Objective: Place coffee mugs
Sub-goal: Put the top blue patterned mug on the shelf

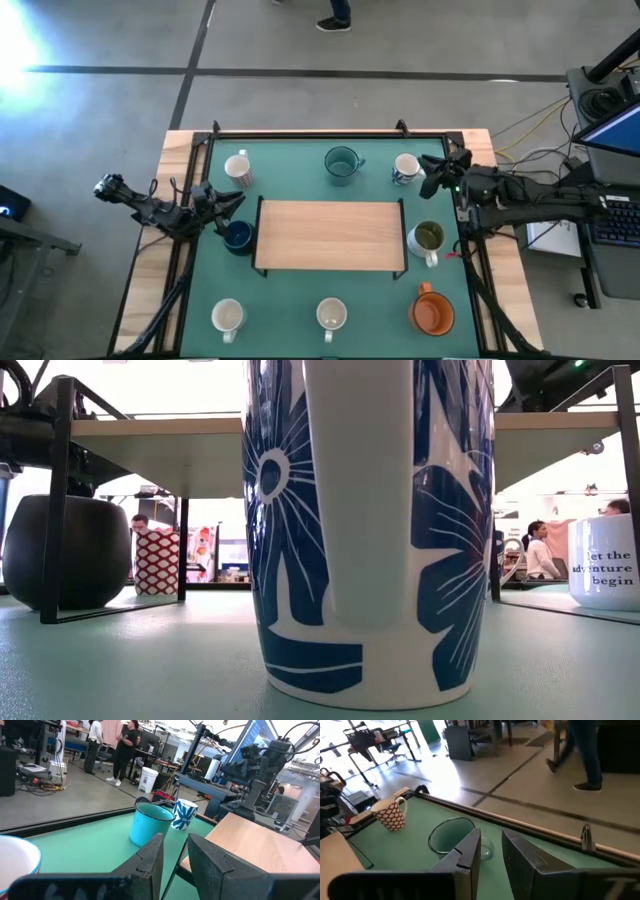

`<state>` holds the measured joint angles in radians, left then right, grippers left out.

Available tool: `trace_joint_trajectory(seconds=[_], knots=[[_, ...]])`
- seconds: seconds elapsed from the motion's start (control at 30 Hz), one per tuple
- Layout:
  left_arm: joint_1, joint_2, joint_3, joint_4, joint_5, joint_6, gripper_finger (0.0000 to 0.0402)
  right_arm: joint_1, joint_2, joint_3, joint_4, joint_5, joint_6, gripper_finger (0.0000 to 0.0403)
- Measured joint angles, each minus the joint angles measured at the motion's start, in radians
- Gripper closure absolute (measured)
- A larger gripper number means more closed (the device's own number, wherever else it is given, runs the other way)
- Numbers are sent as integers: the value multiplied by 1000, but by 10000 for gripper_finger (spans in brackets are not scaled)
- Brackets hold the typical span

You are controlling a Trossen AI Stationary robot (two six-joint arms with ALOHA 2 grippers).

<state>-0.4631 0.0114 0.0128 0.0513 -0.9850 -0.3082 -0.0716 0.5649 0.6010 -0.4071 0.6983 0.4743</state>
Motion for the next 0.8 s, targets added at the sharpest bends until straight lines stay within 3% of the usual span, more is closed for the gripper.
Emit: trace_joint_trajectory(seconds=[0.17, 0.5, 0.8], knots=[[0, 0, 0, 0, 0, 0, 329, -71, 80, 0, 13, -5, 0, 335], [0, 0, 0, 0, 0, 0, 329, -235, 204, 91, -18, -197, 31, 335], [0, 0, 0, -1, 0, 0, 329, -359, 352, 324, -337, -361, 4, 335]])
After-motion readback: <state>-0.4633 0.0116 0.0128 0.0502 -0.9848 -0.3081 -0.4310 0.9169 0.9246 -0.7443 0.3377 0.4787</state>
